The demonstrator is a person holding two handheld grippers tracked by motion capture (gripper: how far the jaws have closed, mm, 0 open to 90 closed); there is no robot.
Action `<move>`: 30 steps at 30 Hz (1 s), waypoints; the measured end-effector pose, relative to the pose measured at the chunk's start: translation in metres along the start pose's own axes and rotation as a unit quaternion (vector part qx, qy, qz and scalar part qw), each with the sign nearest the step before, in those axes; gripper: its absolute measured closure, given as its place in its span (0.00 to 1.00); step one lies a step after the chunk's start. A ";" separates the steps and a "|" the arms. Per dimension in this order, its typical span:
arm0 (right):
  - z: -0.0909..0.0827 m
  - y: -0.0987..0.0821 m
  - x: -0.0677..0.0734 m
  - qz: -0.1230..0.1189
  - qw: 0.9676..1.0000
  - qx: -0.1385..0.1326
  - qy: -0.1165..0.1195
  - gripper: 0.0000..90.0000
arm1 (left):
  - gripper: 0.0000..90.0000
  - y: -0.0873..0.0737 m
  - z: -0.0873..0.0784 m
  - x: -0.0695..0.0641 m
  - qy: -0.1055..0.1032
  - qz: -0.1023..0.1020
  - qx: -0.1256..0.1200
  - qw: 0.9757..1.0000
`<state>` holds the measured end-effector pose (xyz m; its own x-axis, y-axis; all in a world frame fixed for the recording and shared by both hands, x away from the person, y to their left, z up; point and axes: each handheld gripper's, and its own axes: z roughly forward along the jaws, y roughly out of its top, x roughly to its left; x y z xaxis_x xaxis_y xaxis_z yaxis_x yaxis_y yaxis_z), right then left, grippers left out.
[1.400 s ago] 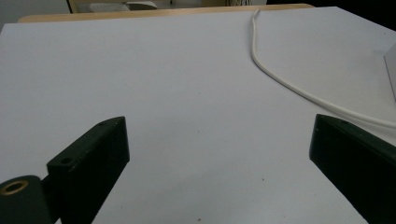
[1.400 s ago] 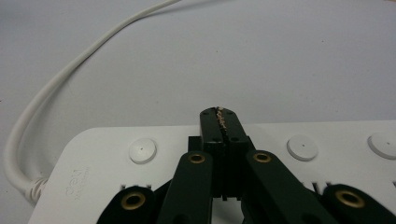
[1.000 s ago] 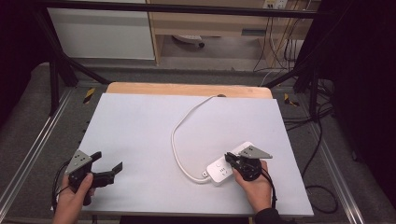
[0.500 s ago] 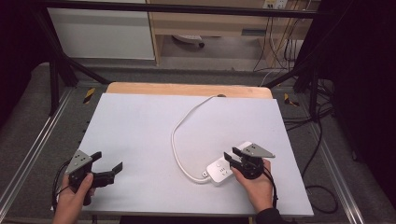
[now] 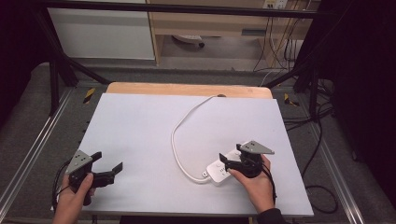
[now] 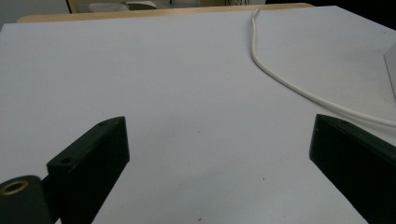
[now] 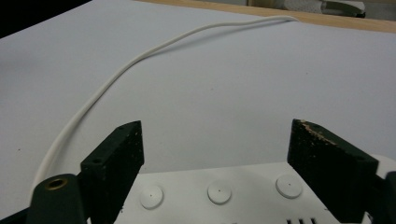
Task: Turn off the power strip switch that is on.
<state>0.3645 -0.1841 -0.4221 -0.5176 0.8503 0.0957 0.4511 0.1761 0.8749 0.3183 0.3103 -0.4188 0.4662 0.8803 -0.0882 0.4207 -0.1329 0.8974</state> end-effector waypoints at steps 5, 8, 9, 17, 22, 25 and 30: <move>-0.003 0.005 0.001 -0.001 1.000 -0.010 -0.001 0.08 | 0.05 0.000 0.000 0.000 0.000 0.001 0.001 1.000; -0.004 0.008 0.002 -0.002 1.000 -0.014 -0.008 0.04 | 0.05 0.000 0.000 0.000 0.001 0.000 0.001 1.000; -0.005 0.008 0.002 -0.001 1.000 -0.016 -0.008 0.04 | 0.05 0.000 0.000 0.000 0.000 0.000 0.002 1.000; -0.012 0.010 0.000 -0.015 0.999 -0.047 -0.022 0.03 | 0.05 0.000 0.000 0.000 0.001 -0.001 0.004 1.000; -0.016 0.010 -0.004 -0.018 0.997 -0.064 -0.029 0.05 | 0.05 -0.001 0.000 0.001 0.002 -0.003 0.005 1.000; -0.019 0.011 -0.008 -0.017 0.997 -0.069 -0.028 0.05 | 0.05 -0.001 0.001 0.001 0.002 -0.003 0.006 1.000; -0.026 0.012 -0.013 -0.013 0.997 -0.072 -0.032 0.06 | 0.05 -0.001 0.001 0.001 0.001 -0.004 0.006 1.000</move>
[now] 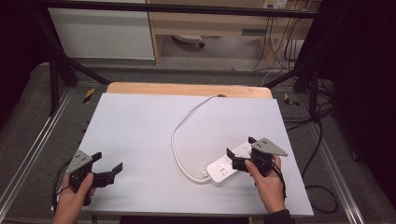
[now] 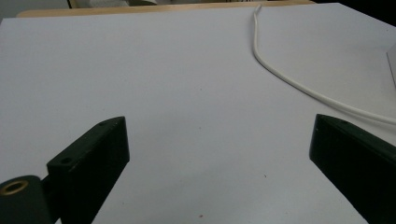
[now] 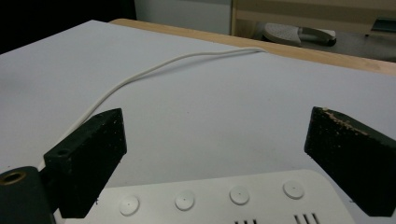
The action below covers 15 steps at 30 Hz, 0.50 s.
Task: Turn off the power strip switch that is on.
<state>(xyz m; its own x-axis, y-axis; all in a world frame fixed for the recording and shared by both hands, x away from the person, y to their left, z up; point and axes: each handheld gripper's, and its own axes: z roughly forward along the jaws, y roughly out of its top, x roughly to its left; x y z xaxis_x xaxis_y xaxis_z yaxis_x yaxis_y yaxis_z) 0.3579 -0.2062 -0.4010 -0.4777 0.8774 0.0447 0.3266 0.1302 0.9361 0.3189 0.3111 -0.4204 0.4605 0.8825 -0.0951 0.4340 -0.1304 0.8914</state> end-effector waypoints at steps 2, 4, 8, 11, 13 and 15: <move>-0.002 0.000 -0.003 -0.001 1.000 0.002 -0.006 0.06 | 0.05 0.000 0.000 0.000 0.000 -0.001 0.000 1.000; -0.004 -0.001 -0.007 0.002 1.000 0.001 -0.008 0.06 | 0.05 0.000 0.000 0.000 0.000 -0.001 0.000 1.000; -0.007 -0.004 -0.015 0.011 1.000 0.001 -0.015 0.06 | 0.05 0.000 0.000 0.001 -0.001 -0.002 -0.001 1.000; -0.010 -0.004 -0.019 0.015 1.000 0.000 -0.016 0.06 | 0.05 -0.001 0.001 0.001 -0.002 -0.004 0.000 1.000; -0.012 -0.004 -0.021 0.018 1.000 -0.001 -0.017 0.06 | 0.05 -0.001 0.001 0.001 -0.001 -0.005 0.002 1.000; -0.014 -0.004 -0.023 0.020 1.000 -0.003 -0.019 0.06 | 0.05 -0.001 0.001 0.001 -0.002 -0.005 -0.001 1.000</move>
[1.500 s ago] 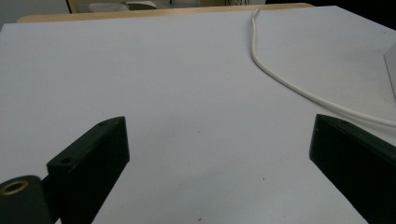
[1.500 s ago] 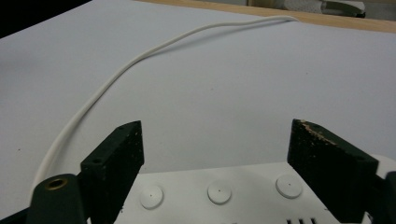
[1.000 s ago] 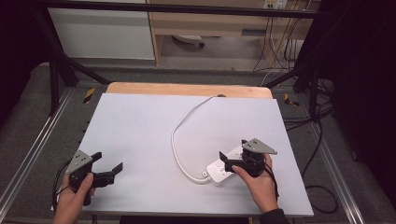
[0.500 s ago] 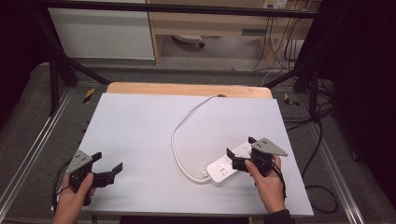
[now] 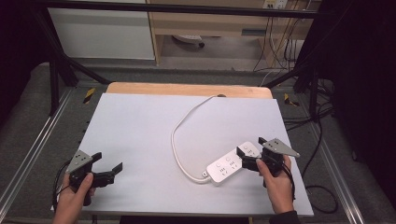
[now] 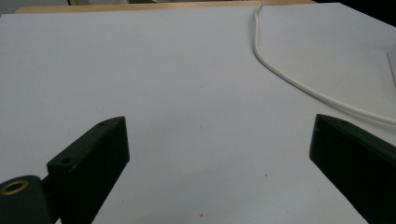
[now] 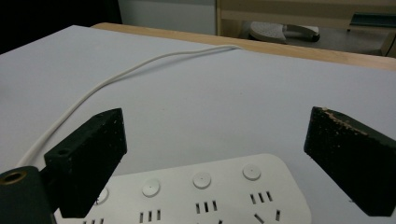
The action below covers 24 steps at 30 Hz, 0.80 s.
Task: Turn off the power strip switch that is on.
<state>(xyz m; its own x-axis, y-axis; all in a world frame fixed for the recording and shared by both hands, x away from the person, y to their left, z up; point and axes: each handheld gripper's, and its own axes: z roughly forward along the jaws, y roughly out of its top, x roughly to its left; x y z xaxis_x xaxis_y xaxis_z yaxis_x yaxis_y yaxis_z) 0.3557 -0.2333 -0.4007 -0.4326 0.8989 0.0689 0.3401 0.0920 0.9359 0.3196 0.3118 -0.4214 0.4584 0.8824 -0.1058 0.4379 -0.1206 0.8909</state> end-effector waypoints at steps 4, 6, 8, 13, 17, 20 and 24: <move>-0.005 0.000 -0.003 -0.002 1.000 -0.002 -0.002 0.06 | 0.05 0.000 0.000 0.000 -0.001 0.001 -0.001 1.000; -0.008 0.000 -0.005 0.000 1.000 -0.005 -0.003 0.06 | 0.05 0.000 -0.001 -0.001 -0.001 0.002 -0.003 1.000; -0.010 0.000 -0.006 -0.002 1.000 -0.004 -0.006 0.06 | 0.05 0.001 -0.001 -0.001 0.000 0.002 -0.005 1.000; -0.019 0.002 -0.009 -0.014 1.000 -0.010 -0.019 0.06 | 0.05 0.001 -0.001 -0.001 0.000 0.004 -0.005 1.000; -0.023 0.002 -0.013 -0.009 1.000 -0.013 -0.021 0.06 | 0.05 0.001 -0.002 -0.002 -0.001 0.007 -0.006 1.000; -0.027 -0.001 -0.015 -0.005 1.000 -0.011 -0.023 0.06 | 0.05 0.001 -0.002 -0.002 -0.003 0.008 -0.006 1.000; -0.035 -0.004 -0.016 -0.002 0.999 -0.016 -0.028 0.06 | 0.05 0.002 -0.003 -0.002 -0.001 0.010 -0.009 1.000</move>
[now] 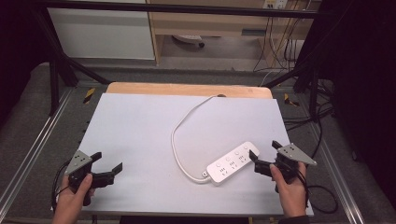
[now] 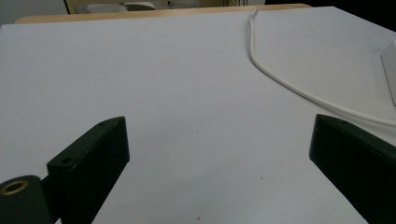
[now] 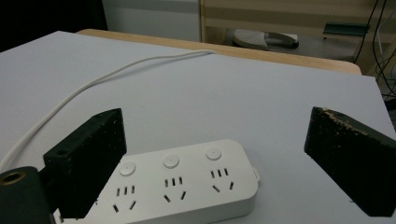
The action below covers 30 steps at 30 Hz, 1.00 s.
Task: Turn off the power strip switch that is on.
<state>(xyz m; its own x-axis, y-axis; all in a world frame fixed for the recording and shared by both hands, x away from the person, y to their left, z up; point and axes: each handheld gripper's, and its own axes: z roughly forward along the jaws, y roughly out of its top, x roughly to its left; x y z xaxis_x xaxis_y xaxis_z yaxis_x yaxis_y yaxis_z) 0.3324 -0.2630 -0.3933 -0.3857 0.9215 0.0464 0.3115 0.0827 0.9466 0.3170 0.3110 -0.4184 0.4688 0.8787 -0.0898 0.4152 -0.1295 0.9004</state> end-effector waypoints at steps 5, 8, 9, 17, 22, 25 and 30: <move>-0.010 -0.004 -0.005 0.002 1.000 0.000 -0.004 0.06 | 0.05 0.000 0.000 0.000 -0.001 0.000 0.002 1.000; -0.017 -0.007 -0.009 0.007 1.000 0.000 -0.009 0.06 | 0.05 0.000 0.000 -0.001 0.000 0.001 0.000 1.000; -0.019 -0.008 -0.011 0.008 1.000 0.000 -0.010 0.06 | 0.05 0.000 0.000 -0.001 -0.001 0.002 0.000 1.000; -0.030 -0.013 -0.024 0.019 1.000 -0.007 -0.024 0.06 | 0.05 0.000 0.000 0.000 0.000 0.002 0.001 1.000; -0.029 -0.015 -0.027 0.019 0.999 -0.006 -0.026 0.06 | 0.05 0.000 0.000 0.000 0.001 0.001 0.002 1.000; -0.029 -0.017 -0.029 0.014 0.999 -0.004 -0.029 0.06 | 0.05 0.000 0.000 0.000 0.001 0.002 0.003 1.000; -0.027 -0.021 -0.033 0.016 0.999 0.000 -0.031 0.06 | 0.05 0.000 0.000 0.000 0.000 0.002 0.002 1.000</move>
<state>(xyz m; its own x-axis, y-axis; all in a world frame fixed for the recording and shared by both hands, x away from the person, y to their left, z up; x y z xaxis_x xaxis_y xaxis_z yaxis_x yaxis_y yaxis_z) 0.3153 -0.3056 -0.4062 -0.3205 0.9456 0.0563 0.3231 0.0532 0.9449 0.3170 0.3110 -0.4185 0.4703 0.8783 -0.0860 0.4164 -0.1350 0.8991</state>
